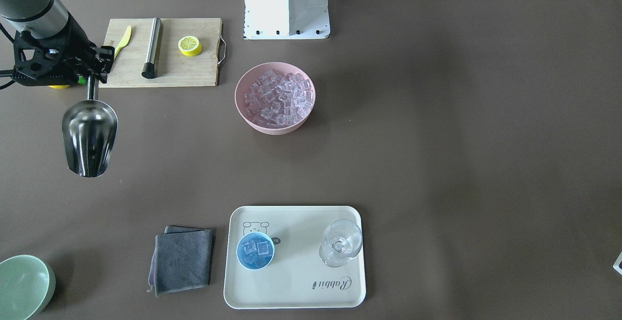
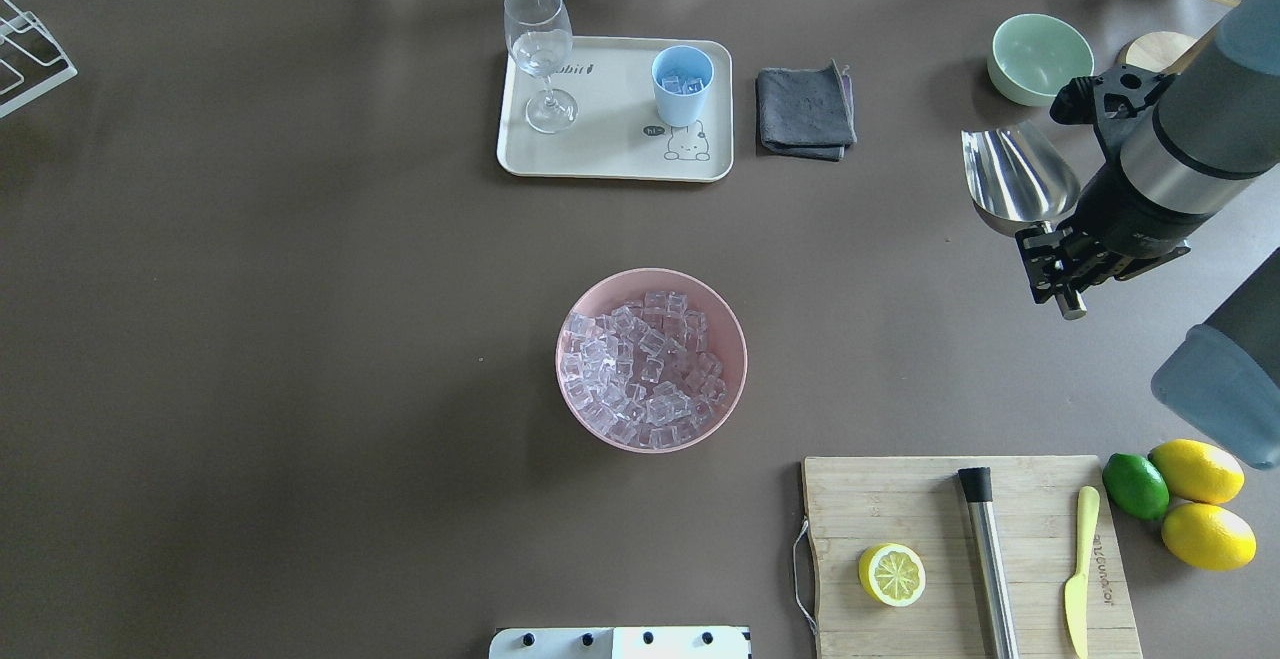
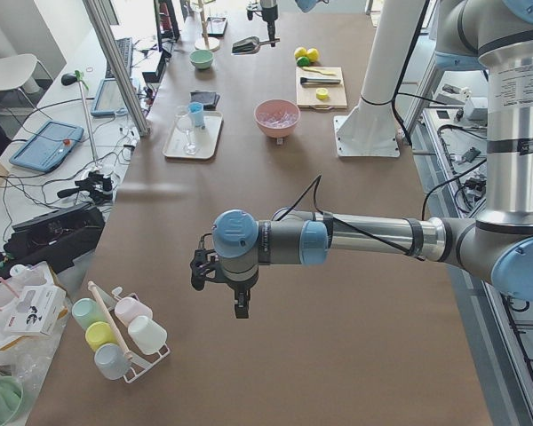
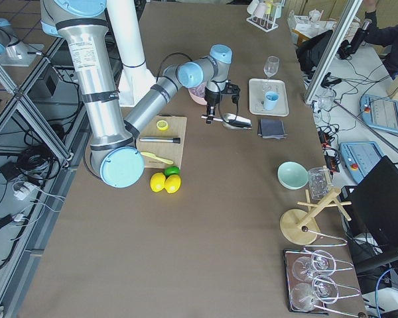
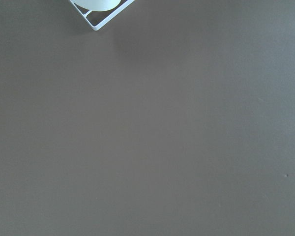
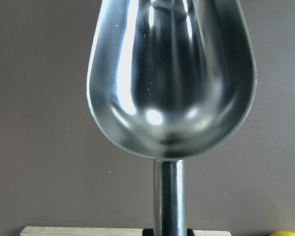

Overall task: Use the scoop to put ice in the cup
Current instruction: 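Carry the empty scoop with the right gripper back toward its spot near the cutting board, then lower the scoop onto the table with the right gripper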

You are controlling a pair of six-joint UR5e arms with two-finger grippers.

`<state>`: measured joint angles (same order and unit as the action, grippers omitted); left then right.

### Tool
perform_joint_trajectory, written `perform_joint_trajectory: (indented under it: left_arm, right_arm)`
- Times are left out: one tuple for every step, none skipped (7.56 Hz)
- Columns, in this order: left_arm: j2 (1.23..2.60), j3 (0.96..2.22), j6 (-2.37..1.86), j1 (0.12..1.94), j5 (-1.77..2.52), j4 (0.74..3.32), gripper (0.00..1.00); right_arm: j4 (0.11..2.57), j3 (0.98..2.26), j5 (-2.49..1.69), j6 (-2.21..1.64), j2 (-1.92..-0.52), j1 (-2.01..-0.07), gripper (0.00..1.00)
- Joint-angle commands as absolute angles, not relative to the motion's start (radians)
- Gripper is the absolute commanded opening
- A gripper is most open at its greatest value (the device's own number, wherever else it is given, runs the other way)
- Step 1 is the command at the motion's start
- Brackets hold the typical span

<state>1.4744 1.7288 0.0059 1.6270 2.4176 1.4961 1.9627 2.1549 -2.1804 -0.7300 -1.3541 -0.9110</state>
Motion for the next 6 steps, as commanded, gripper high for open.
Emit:
perform_joint_trajectory:
  left_arm:
    - [1.471, 1.726, 0.006, 1.626, 2.418, 1.496, 0.99]
    - [1.471, 1.726, 0.005, 1.626, 2.418, 1.496, 0.99]
    - [1.474, 1.726, 0.006, 1.626, 2.418, 1.496, 0.99]
    - [1.471, 1.724, 0.006, 1.623, 2.416, 1.496, 0.99]
    - [1.474, 1.727, 0.005, 1.621, 2.416, 1.497, 0.99]
    - [1.474, 1.726, 0.006, 1.621, 2.416, 1.497, 0.99]
  right_arm:
    - [1.540, 2.068, -2.186, -0.996, -1.502, -0.862, 0.00]
    - [1.417, 2.019, -2.183, -1.065, -1.517, -0.820, 0.00]
    - [1.322, 1.978, -2.183, -1.110, -1.519, -0.793, 0.00]
    - [1.268, 1.953, -2.178, -1.138, -1.523, -0.763, 0.00]
    - [1.237, 1.936, -2.177, -1.146, -1.528, -0.741, 0.00]
    - [1.168, 1.907, -2.174, -1.147, -1.546, -0.721, 0.00]
